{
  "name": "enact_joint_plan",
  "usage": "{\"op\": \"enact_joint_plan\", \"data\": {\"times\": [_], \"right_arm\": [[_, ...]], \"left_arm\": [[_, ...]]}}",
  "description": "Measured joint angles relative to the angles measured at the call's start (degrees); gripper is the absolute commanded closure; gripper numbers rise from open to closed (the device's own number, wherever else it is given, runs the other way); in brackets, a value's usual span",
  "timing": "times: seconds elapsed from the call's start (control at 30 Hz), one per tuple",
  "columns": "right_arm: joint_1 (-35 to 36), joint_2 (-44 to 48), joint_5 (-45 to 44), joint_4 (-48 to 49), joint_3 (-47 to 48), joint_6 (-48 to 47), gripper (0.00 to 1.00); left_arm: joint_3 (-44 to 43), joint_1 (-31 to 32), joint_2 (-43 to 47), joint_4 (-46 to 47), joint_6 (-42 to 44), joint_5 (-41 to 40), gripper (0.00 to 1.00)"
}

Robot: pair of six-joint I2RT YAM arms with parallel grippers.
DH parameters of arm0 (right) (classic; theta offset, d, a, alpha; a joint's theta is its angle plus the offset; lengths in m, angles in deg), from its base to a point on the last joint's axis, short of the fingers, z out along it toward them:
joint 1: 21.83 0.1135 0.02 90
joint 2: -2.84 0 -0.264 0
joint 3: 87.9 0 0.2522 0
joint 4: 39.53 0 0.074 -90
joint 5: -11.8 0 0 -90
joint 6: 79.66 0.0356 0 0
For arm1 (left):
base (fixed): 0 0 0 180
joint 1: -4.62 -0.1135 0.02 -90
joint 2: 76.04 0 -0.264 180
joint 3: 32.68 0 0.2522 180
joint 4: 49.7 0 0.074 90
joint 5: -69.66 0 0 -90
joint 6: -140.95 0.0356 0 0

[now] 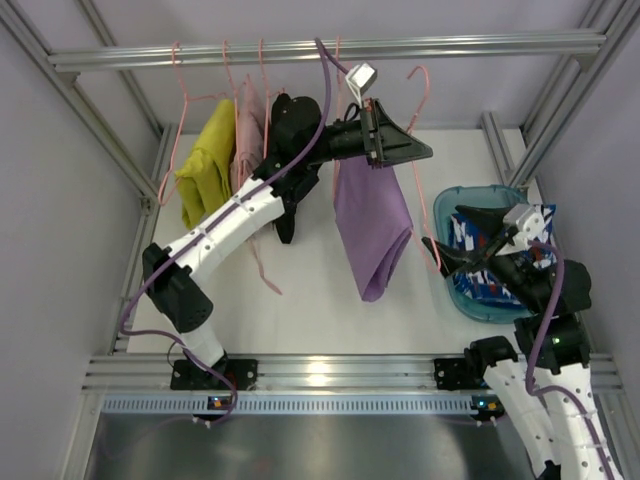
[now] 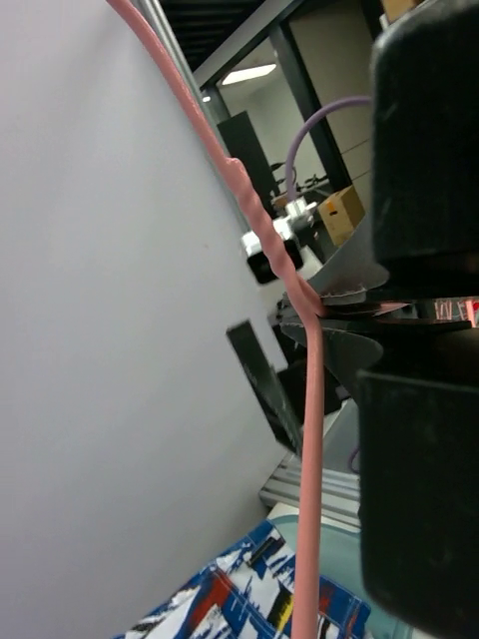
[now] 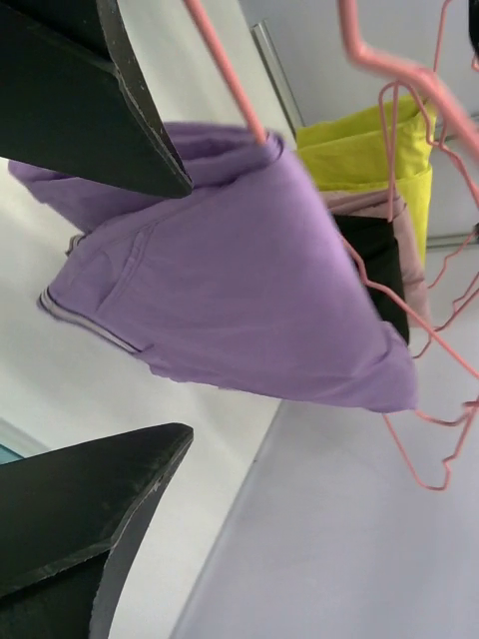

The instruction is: Remove the trousers from the hanger

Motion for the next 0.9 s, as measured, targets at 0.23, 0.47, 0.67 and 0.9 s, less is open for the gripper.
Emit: {"op": "enact_joint_plan", "data": {"times": [0.23, 0.47, 0.67, 0.9], "right_arm": [[0.0, -4.8, -0.6, -1.3, 2.1, 0.1, 0.14], [0.0, -1.3, 6.3, -0.1, -0.3, -1.7, 0.20], [0.0, -4.1, 10.5, 4.2, -1.7, -2.1, 0.27], [0.8, -13.1, 12.3, 13.6, -1.3, -0.4, 0.27]], "left_arm": [[-0.8, -2.0, 0.1, 4.5, -3.5, 2.4, 1.00], [-5.0, -5.2, 0.1, 5.9, -5.9, 2.5, 1.00], [-5.6, -6.1, 0.1, 7.0, -5.9, 2.5, 1.00], [-5.6, -5.9, 0.1, 7.0, -5.9, 2.5, 1.00]]}}
